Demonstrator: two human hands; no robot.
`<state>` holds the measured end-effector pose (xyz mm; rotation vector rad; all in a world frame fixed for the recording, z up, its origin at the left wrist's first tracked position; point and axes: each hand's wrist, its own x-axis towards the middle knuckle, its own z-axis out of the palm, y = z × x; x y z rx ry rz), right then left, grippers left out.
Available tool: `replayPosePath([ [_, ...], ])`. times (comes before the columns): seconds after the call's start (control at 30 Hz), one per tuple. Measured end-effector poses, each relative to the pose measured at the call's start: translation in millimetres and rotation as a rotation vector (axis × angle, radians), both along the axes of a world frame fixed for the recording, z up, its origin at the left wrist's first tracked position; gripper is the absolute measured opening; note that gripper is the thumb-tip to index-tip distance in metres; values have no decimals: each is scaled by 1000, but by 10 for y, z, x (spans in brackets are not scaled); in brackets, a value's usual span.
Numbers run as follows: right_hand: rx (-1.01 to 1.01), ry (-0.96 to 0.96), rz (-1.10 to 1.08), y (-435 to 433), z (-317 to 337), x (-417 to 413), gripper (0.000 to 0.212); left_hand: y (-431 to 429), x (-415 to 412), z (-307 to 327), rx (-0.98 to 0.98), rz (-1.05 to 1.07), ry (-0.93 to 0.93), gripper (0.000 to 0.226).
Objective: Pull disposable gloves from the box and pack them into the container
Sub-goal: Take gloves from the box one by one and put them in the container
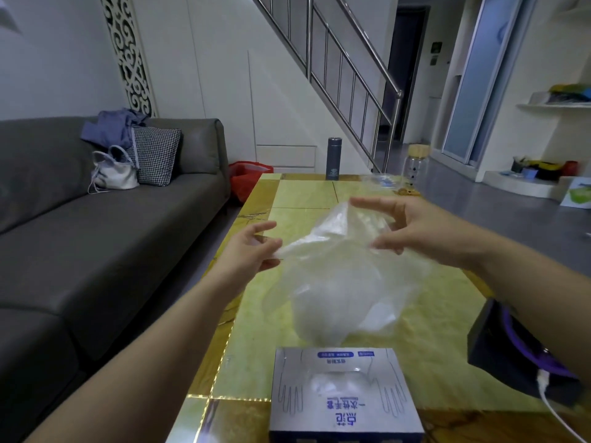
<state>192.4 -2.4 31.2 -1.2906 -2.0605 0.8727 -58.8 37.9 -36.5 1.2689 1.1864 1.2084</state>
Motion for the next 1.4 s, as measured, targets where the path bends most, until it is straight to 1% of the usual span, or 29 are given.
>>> replayPosePath([
  [0.07,11,71,7,75,73,27,66,146,8,56,73,139,145,35],
  [0.13,34,142,-21,178,121,36,67,280,22,121,203,345,287,33],
  [0.2,67,194,-63,306,104,42,71,295,82,225,430,522,305,28],
  [0.23,82,213,-93,389,67,61,73,281,151,268,596,552,318,27],
  [0.27,88,226,-124,467,5,83,76,246,227,288,772,542,396,27],
  [0.3,81,238,-151,553,-83,110,78,212,314,283,932,511,544,29],
  [0.33,62,240,-174,634,-182,145,79,186,412,240,1042,438,727,32],
  [0.37,29,221,-196,718,-299,189,81,173,518,183,1047,307,930,36],
  [0.4,-10,180,-222,776,-410,225,81,183,600,108,942,152,1132,40],
  [0.43,-47,118,-249,825,-517,257,82,223,662,11,778,3,1305,43],
  [0.47,-82,42,-275,862,-608,281,83,290,700,-86,613,-129,1420,46],
  [0.5,-112,-43,-297,891,-689,299,83,368,729,-174,466,-243,1477,48],
  [0.53,-135,-142,-306,913,-749,306,84,438,745,-239,354,-327,1496,49],
  [0.6,-156,-362,-298,930,-821,272,84,574,763,-313,213,-444,1516,50],
  [0.77,-103,-912,-286,986,-914,130,74,792,902,-371,29,-668,1611,55],
  [0.8,-33,-1028,-312,981,-899,97,70,816,920,-382,13,-690,1628,56],
  [0.87,232,-1198,-355,996,-871,41,56,867,955,-434,-20,-731,1681,58],
  [0.9,344,-1202,-353,1015,-868,19,49,876,980,-452,-29,-748,1706,58],
  [0.93,370,-1165,-319,1037,-878,-1,43,892,1005,-477,-30,-765,1728,59],
  [0.97,302,-1091,-263,1070,-909,-17,41,905,1029,-499,-32,-781,1751,60],
  [1.0,151,-1027,-199,1109,-966,-30,46,932,1050,-533,-50,-801,1770,60],
  [1.03,-30,-1012,-133,1161,-1046,-37,55,969,1065,-563,-67,-819,1779,59],
  [1.07,-168,-1048,-73,1205,-1134,-34,65,1019,1070,-606,-103,-830,1789,58],
  [1.13,-306,-1149,4,1289,-1275,2,85,1138,1058,-736,-192,-829,1808,55],
  [1.2,-347,-1166,38,1362,-1375,56,99,1238,1041,-861,-310,-801,1806,55],
  [1.23,-346,-1171,60,1379,-1413,64,102,1243,1035,-888,-329,-797,1802,55],
  [1.3,-355,-1205,100,1413,-1481,54,98,1268,1040,-936,-304,-843,1813,52],
  [1.4,-348,-1240,115,1416,-1529,30,91,1280,1044,-967,-315,-815,1747,50],
])
